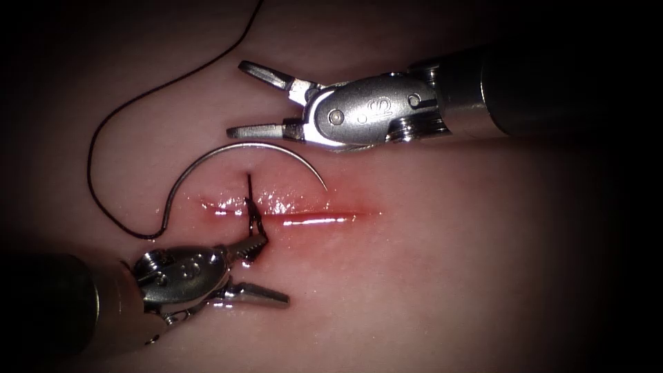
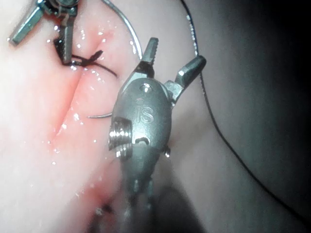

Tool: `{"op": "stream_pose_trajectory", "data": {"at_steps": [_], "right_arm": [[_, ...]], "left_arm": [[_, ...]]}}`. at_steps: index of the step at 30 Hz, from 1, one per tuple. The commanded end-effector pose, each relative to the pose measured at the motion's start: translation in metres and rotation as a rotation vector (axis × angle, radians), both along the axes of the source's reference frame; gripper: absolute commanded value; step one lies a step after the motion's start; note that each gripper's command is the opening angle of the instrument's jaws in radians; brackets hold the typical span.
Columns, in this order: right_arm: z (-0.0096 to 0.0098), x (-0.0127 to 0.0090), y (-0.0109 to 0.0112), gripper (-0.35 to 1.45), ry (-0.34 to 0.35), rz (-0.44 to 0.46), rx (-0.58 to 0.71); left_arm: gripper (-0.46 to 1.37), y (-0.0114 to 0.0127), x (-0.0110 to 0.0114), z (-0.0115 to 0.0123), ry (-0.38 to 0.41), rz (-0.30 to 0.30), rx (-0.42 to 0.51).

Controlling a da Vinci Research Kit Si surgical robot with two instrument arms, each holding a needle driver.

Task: Wound Closure
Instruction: Use the left needle driver to grab the needle near the tip

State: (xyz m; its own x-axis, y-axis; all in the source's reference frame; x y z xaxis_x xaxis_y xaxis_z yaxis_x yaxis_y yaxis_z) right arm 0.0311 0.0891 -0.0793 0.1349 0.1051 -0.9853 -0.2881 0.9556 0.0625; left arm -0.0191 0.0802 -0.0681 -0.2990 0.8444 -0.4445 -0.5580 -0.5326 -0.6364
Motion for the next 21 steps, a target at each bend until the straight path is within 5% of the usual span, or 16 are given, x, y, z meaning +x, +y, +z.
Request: {"op": "stream_pose_trajectory", "data": {"at_steps": [1, 21], "right_arm": [[-0.0001, 0.0000, 0.0000, 0.96, 0.000, -0.004, 0.002], [-0.0016, -0.0017, 0.0012, 0.97, -0.011, 0.030, -0.003]], "left_arm": [[0.70, 0.0000, 0.0000, 0.0000, 0.002, -0.001, 0.000], [0.59, 0.0003, -0.0016, -0.0026, -0.038, -0.028, -0.073]]}}
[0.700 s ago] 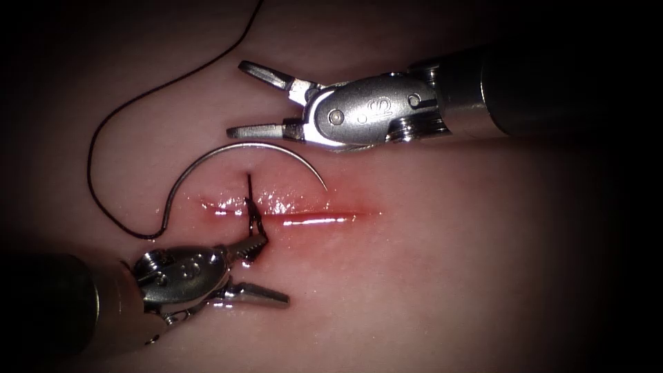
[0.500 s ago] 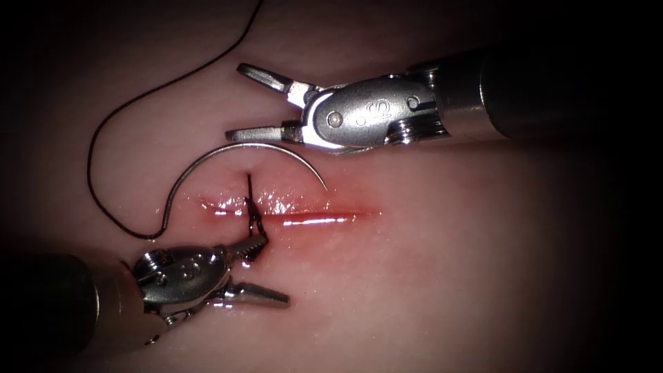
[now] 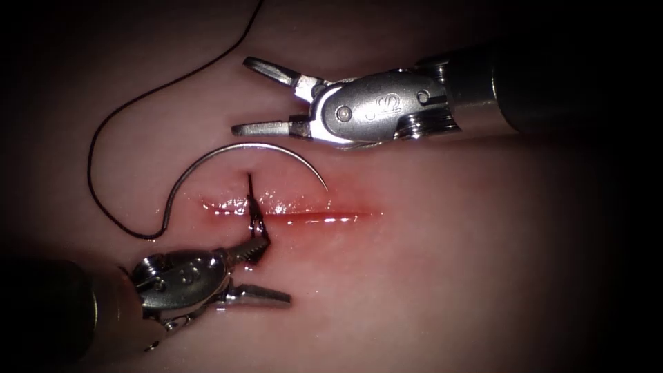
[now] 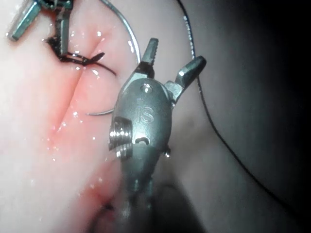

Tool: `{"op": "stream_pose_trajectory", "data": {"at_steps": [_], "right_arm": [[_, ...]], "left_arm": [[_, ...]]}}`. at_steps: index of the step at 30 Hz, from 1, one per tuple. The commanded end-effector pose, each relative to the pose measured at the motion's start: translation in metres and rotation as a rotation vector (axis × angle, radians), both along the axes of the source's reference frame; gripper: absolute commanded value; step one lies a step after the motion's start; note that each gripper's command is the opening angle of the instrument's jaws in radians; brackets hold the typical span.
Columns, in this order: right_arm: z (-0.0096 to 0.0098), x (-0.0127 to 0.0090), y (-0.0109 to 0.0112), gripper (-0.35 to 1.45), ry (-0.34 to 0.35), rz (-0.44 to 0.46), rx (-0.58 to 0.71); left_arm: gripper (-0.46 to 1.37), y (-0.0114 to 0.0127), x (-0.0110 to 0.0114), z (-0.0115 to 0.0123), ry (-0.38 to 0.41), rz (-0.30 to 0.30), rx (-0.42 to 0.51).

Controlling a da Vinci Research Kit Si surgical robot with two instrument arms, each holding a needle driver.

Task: Wound Closure
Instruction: Use the left needle driver to grab the needle near the tip

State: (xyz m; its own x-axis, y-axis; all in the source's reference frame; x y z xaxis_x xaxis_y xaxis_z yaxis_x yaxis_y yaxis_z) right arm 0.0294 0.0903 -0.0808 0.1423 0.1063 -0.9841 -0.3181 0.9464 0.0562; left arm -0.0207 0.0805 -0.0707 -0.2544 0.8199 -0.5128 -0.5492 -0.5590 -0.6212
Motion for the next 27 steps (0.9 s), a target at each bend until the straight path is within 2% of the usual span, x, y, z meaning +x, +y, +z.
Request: {"op": "stream_pose_trajectory", "data": {"at_steps": [1, 9, 16, 19, 23, 27], "right_arm": [[-0.0002, -0.0003, 0.0002, 0.97, -0.002, 0.006, 0.002], [-0.0013, -0.0033, 0.0015, 0.98, -0.021, 0.075, -0.011], [-0.0015, -0.0044, 0.0016, 0.98, -0.043, 0.100, -0.011], [-0.0015, -0.0044, 0.0016, 0.98, -0.043, 0.100, -0.011], [-0.0015, -0.0044, 0.0016, 0.98, -0.043, 0.100, -0.011], [-0.0016, -0.0045, 0.0017, 0.98, -0.042, 0.099, -0.009]], "left_arm": [[0.59, 0.0000, 0.0000, -0.0001, 0.001, 0.003, -0.008], [0.61, 0.0011, -0.0002, -0.0009, -0.023, 0.002, -0.081], [0.66, 0.0022, -0.0006, -0.0014, -0.026, 0.000, -0.139], [0.62, 0.0027, -0.0007, -0.0016, 0.005, -0.048, -0.147], [0.59, 0.0036, -0.0009, -0.0021, 0.081, -0.142, -0.130], [0.62, 0.0043, -0.0010, -0.0024, 0.122, -0.156, -0.147]]}}
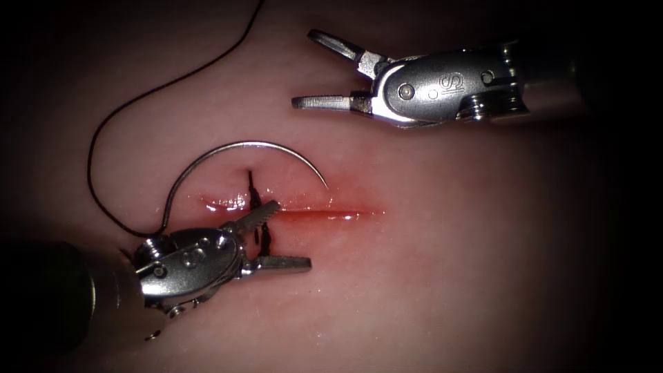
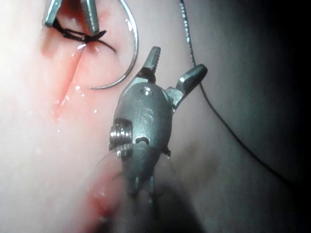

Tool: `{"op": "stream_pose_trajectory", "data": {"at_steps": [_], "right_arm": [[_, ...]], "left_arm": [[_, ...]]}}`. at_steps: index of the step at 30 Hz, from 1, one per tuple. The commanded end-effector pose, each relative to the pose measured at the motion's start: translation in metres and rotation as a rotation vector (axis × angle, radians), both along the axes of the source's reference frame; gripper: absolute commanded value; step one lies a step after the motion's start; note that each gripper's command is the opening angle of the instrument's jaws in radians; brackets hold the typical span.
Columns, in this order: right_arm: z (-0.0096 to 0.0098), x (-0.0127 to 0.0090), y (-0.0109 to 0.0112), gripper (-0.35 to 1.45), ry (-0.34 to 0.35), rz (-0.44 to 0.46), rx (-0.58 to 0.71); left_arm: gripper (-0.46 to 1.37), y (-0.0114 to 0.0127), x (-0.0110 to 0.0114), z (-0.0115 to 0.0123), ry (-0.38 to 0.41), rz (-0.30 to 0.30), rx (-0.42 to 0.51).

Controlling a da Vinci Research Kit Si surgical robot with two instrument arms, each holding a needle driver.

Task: Wound Closure
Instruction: Use the left needle driver to grab the needle near the tip

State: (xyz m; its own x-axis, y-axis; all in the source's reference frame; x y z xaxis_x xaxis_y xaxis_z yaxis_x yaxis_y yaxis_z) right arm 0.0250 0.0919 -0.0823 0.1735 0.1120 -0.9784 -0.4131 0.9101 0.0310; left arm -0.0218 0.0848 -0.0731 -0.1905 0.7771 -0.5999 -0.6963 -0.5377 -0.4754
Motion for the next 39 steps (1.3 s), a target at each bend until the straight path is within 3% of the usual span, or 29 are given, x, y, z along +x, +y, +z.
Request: {"op": "stream_pose_trajectory", "data": {"at_steps": [1, 7, 21, 28, 32, 37, 39], "right_arm": [[-0.0001, -0.0001, 0.0001, 0.98, 0.001, -0.002, 0.002], [-0.0003, -0.0007, 0.0004, 0.96, 0.008, -0.009, 0.006], [-0.0009, -0.0033, 0.0013, 0.96, -0.006, 0.034, 0.011], [-0.0009, -0.0030, 0.0012, 0.97, -0.008, 0.037, 0.011], [-0.0009, -0.0030, 0.0012, 0.97, -0.008, 0.036, 0.011], [-0.0009, -0.0030, 0.0012, 0.97, -0.008, 0.037, 0.011], [-0.0009, -0.0030, 0.0012, 0.97, -0.008, 0.037, 0.011]], "left_arm": [[0.63, 0.0002, 0.0000, 0.0000, 0.012, 0.006, -0.014], [0.64, 0.0016, 0.0002, 0.0001, -0.002, 0.073, -0.048], [0.63, 0.0065, 0.0006, 0.0001, 0.107, 0.293, -0.140], [0.54, 0.0076, 0.0005, 0.0006, 0.309, 0.474, -0.175], [0.55, 0.0081, 0.0005, 0.0008, 0.422, 0.542, -0.198], [0.47, 0.0086, 0.0004, 0.0010, 0.520, 0.547, -0.201], [0.34, 0.0084, 0.0000, 0.0012, 0.591, 0.532, -0.206]]}}
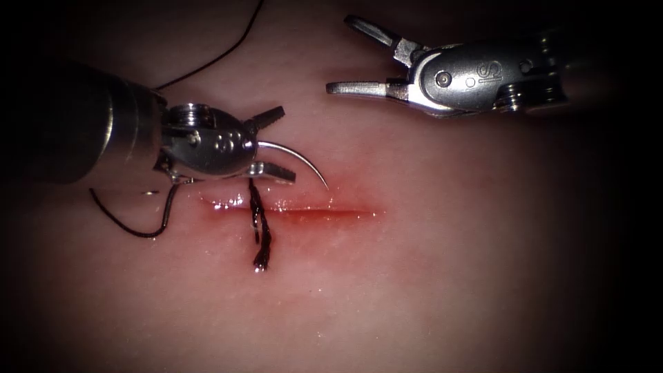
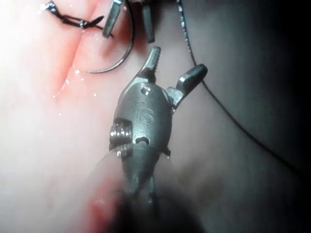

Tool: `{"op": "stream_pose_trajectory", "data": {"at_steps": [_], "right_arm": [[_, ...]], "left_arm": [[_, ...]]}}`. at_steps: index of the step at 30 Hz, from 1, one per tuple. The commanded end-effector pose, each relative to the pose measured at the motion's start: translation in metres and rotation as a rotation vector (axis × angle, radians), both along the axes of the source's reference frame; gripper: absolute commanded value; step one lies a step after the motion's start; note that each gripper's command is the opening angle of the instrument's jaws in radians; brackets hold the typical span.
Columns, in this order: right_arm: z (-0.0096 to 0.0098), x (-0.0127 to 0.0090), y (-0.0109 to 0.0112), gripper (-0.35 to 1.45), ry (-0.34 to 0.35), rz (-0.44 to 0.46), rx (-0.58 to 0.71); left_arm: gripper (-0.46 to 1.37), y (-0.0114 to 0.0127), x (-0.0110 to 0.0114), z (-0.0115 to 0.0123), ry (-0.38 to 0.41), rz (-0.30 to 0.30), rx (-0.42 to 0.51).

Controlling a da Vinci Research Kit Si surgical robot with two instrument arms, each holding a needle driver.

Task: Wound Closure
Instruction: Use the left needle driver to grab the needle near the tip

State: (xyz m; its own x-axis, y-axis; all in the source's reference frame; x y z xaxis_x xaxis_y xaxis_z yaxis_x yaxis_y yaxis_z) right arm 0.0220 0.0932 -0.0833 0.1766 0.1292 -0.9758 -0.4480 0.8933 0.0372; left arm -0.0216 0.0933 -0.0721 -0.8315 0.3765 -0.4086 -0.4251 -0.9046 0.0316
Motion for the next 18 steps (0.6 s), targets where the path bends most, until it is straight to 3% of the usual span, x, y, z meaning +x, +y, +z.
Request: {"op": "stream_pose_trajectory", "data": {"at_steps": [1, 9, 18], "right_arm": [[0.0000, 0.0000, 0.0000, 0.97, 0.000, -0.002, 0.000], [0.0000, 0.0001, 0.0000, 0.98, 0.000, 0.004, -0.001], [-0.0001, 0.0001, -0.0001, 0.98, 0.006, 0.005, -0.003]], "left_arm": [[0.30, -0.0002, -0.0004, 0.0002, 0.016, -0.002, -0.007], [0.18, -0.0017, -0.0020, 0.0014, 0.140, 0.058, -0.045], [0.39, -0.0029, -0.0035, 0.0037, 0.207, 0.095, -0.054]]}}
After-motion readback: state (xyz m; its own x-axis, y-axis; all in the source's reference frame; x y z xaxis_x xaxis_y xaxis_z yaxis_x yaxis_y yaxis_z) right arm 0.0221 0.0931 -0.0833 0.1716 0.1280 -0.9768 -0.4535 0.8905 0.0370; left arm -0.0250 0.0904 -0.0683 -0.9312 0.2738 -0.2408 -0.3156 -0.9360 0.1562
